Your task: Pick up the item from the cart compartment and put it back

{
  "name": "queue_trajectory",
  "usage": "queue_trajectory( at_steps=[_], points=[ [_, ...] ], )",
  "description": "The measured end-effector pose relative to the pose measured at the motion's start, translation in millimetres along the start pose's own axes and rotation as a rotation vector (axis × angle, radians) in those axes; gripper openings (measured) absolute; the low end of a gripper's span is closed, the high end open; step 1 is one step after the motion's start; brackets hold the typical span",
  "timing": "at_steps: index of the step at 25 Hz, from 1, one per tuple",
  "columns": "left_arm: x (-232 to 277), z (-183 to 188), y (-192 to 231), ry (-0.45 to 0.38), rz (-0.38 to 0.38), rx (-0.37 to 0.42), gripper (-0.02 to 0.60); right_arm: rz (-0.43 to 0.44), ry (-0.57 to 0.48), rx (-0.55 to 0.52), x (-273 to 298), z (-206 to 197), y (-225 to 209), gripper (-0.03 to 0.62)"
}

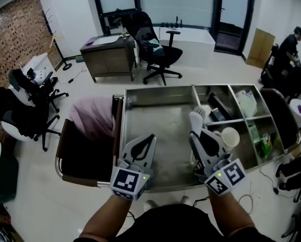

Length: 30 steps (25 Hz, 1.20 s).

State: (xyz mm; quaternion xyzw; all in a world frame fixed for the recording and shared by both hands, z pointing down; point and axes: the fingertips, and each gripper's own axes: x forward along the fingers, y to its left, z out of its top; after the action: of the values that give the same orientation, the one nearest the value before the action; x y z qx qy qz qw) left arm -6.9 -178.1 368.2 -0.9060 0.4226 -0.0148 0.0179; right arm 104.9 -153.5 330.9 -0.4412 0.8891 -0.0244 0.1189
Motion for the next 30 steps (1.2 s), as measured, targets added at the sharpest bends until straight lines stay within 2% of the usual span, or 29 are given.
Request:
queue_trajectory(
  at_steps=[10,16,30],
  points=[
    [0.2,0.4,0.7,0.002,0.006,0.028,0.000,0.011,0.009,0.014,2.5,-2.2,-0.7,0.077],
    [-1.9,3.4,2.9,-0.025,0.015,0.012,0.000,0.007,0.012,0.015,2.4,-4.3,-0.8,0.077],
    [-1.6,3.8,3.4,-0.017,0.023,0.026,0.000,0.002,0.014,0.011,3.1,-3.3,-0.9,0.077]
  ],
)
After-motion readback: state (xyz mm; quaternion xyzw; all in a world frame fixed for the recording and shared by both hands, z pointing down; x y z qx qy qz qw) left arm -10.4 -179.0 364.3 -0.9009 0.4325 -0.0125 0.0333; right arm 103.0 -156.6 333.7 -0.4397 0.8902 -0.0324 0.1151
